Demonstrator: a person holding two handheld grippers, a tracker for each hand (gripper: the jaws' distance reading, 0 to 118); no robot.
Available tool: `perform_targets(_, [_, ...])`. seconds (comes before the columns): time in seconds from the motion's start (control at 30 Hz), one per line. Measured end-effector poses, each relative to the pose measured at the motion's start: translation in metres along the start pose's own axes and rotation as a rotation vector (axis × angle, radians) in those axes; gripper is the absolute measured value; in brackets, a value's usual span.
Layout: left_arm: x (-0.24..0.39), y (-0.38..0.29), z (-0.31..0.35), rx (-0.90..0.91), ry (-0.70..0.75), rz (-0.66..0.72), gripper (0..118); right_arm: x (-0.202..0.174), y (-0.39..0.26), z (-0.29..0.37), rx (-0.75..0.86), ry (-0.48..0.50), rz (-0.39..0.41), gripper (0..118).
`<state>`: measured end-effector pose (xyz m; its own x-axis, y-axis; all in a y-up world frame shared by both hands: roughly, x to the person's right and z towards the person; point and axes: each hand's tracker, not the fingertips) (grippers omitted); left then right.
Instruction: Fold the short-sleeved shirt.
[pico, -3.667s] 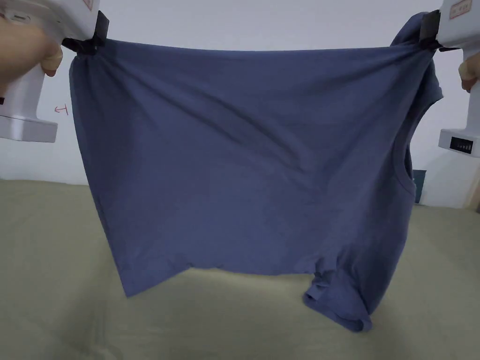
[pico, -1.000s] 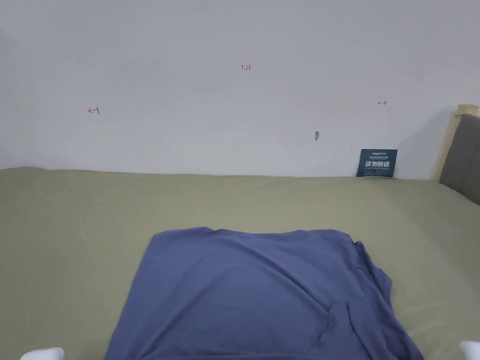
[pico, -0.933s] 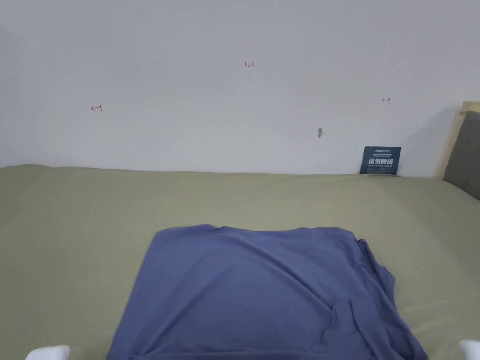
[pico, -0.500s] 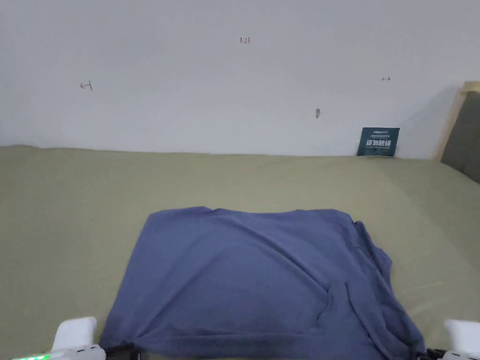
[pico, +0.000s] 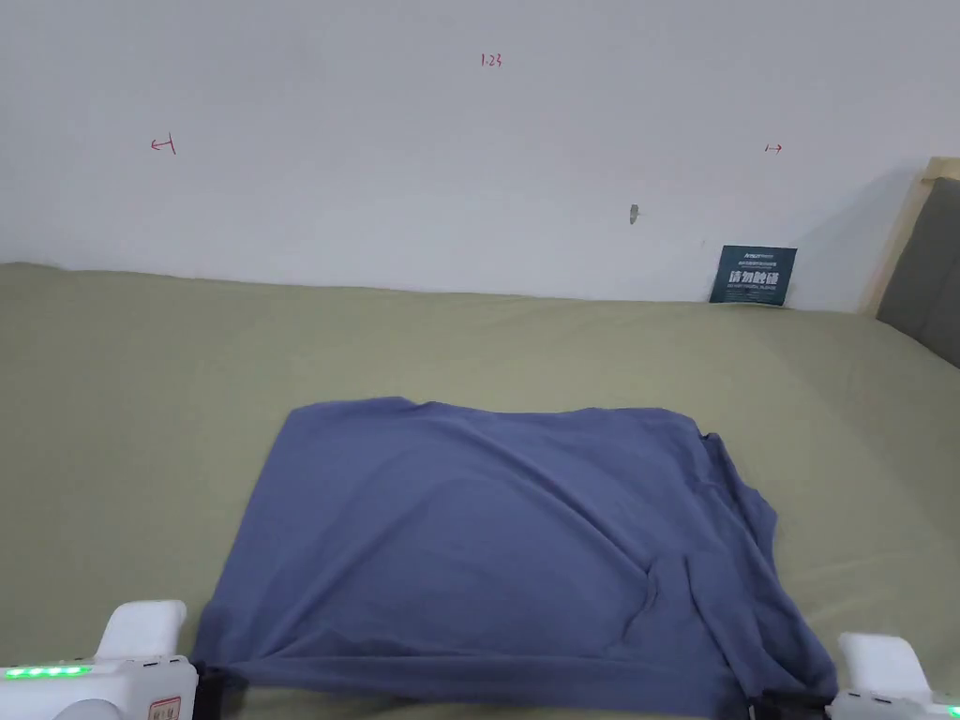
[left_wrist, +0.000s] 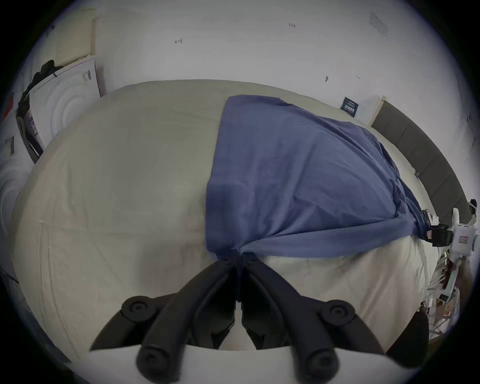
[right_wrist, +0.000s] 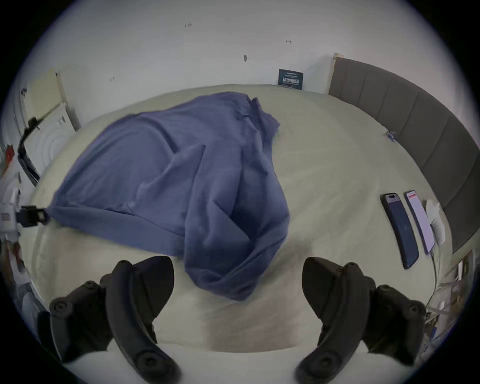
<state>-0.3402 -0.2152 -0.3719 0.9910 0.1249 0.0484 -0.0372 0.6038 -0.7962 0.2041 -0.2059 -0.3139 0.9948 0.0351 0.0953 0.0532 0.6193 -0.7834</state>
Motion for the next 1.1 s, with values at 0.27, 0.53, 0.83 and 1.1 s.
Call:
perform_targets(0.27, [0.002,-0.001,0.006,-0.005,-0.016,-0.005,3,0.010,0.002,0.009,0.119,0.021,-0.006,6])
perform_targets(0.53, [0.014,0.023,0.030,0.010,-0.035,-0.033,3,0.017,0.037,0.023,0.196,0.042,0.015,6])
perform_targets(0.83, [0.023,0.129,0.010,-0.027,-0.013,-0.097,3,0.007,0.150,-0.016,0.188,0.005,0.079,6])
perform_targets(1.1, [0.031,0.199,-0.062,-0.144,0.018,-0.075,3,0.013,0.197,-0.091,0.022,-0.042,0.012,6])
